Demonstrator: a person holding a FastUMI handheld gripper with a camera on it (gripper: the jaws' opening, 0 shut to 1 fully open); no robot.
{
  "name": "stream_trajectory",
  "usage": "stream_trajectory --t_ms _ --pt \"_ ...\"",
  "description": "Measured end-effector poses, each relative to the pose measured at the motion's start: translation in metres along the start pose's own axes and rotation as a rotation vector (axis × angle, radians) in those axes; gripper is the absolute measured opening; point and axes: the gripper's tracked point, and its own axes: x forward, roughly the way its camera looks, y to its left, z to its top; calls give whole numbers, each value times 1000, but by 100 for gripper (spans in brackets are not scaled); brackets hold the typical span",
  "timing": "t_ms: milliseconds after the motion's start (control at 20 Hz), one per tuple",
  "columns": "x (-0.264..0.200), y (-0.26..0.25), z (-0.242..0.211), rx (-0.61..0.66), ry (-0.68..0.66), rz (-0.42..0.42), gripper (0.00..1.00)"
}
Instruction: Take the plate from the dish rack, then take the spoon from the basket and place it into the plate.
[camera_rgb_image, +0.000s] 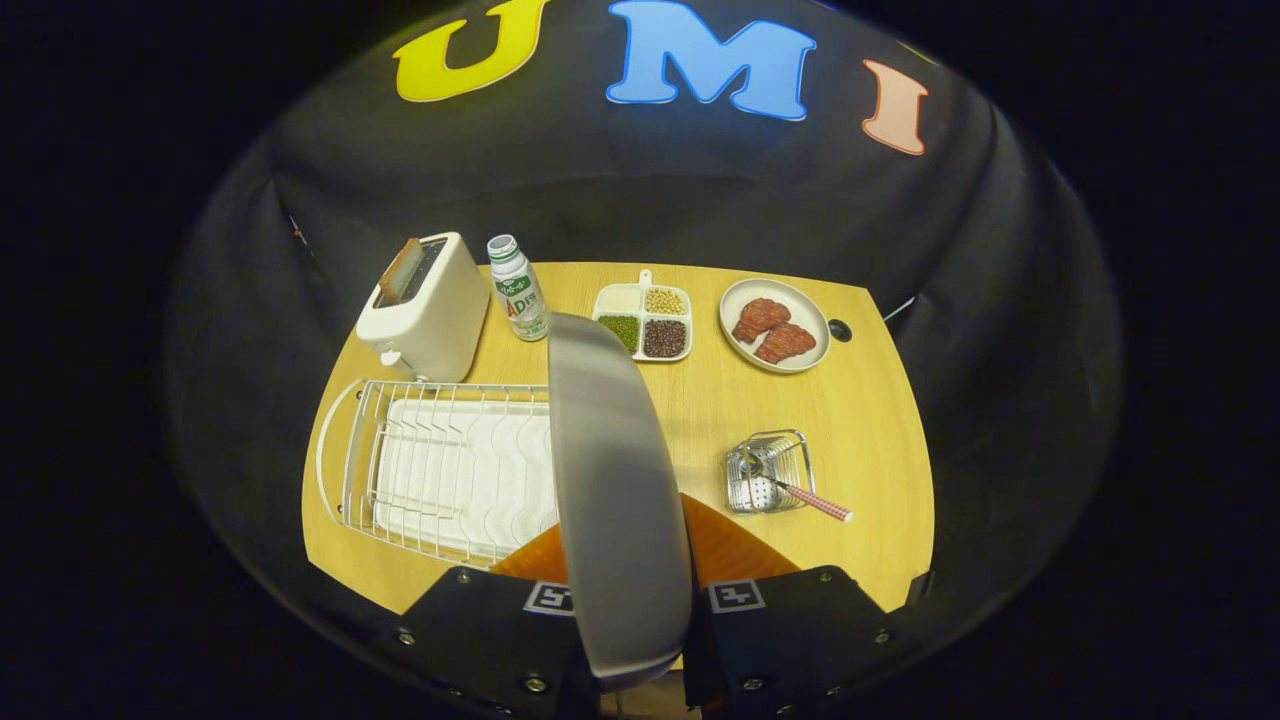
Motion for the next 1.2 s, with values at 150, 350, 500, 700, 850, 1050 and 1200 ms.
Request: stream_trajectory --t_ms 150,350,500,700,850,1050,1200 --pt "-21 -34 -16 -9 -17 2 31" --pt "-37 -80 -36 6 -27 -41 31" --pt "-42 -105 -58 21 -12 -49 31" --pt "-36 -110 -93 76 10 49 31" --pt "-21 -109 -126 84 33 130 31" --pt "16 -111 -172 106 46 184 31" --pt "48 -107 -202 132 70 236 32"
